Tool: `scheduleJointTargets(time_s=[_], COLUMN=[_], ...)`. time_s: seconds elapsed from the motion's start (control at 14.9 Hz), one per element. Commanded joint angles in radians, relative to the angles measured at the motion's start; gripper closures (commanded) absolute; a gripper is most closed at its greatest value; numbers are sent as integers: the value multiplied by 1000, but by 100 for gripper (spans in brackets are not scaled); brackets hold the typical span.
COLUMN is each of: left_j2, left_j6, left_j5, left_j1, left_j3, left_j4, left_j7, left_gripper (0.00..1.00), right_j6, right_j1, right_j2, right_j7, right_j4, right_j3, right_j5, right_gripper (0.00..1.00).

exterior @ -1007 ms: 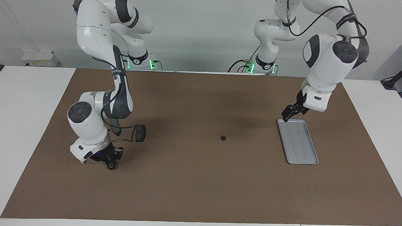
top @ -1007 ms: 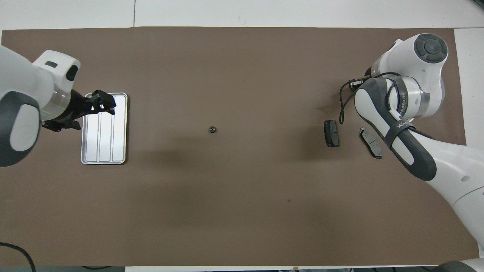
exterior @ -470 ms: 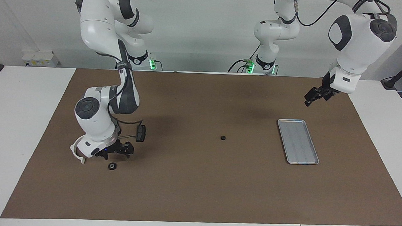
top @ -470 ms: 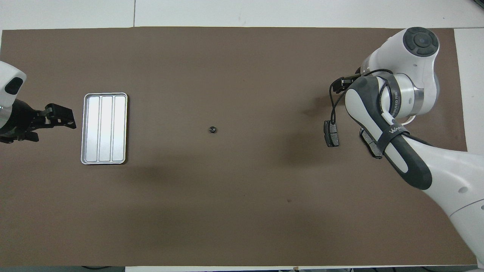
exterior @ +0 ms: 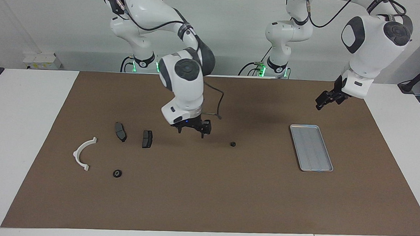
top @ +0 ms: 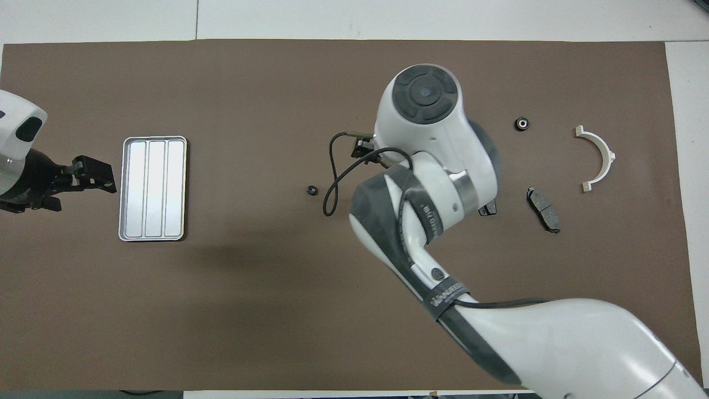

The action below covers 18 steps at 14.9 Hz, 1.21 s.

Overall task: Place bearing gear from tray to pile
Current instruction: 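Grasp the second gear at the table centre with the right gripper, then carry the gear with the right gripper and place it beside the first gear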

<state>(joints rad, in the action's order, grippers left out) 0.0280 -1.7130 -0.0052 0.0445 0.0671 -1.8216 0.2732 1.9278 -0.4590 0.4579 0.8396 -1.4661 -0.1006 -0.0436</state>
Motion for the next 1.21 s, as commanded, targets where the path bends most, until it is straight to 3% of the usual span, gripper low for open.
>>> scheduleJointTargets(time_s=[0.0,0.2,0.54,0.67,1.01,1.14], left_j2=[24,23,24,23,24,24], left_j6=[3,0,16,50,130,164], left_j5=[-5,-5,-5,-5,-7,-7], left_j1=[17,18,20,20,18,18], left_j3=[23,33,28,33,36,37], left_j4=[-15,-13,-2,33,88,116], left_j7=[-12,-9,-12,-15,-14,-14], left_gripper=[0,0,0,0,0,0], right_j6=[20,45,145,139,135,137], right_j1=[-79,-150,-178,-196,-196,-196], right_j2=[60,188,281,336,384,384], right_j7=[143,252,291,317,322,322], right_j4=[29,140,168,234,276,280], right_j3=[9,13,16,21,24,29], right_j5=[15,-5,-28,-50,-65,-78], right_gripper=[0,0,0,0,0,4])
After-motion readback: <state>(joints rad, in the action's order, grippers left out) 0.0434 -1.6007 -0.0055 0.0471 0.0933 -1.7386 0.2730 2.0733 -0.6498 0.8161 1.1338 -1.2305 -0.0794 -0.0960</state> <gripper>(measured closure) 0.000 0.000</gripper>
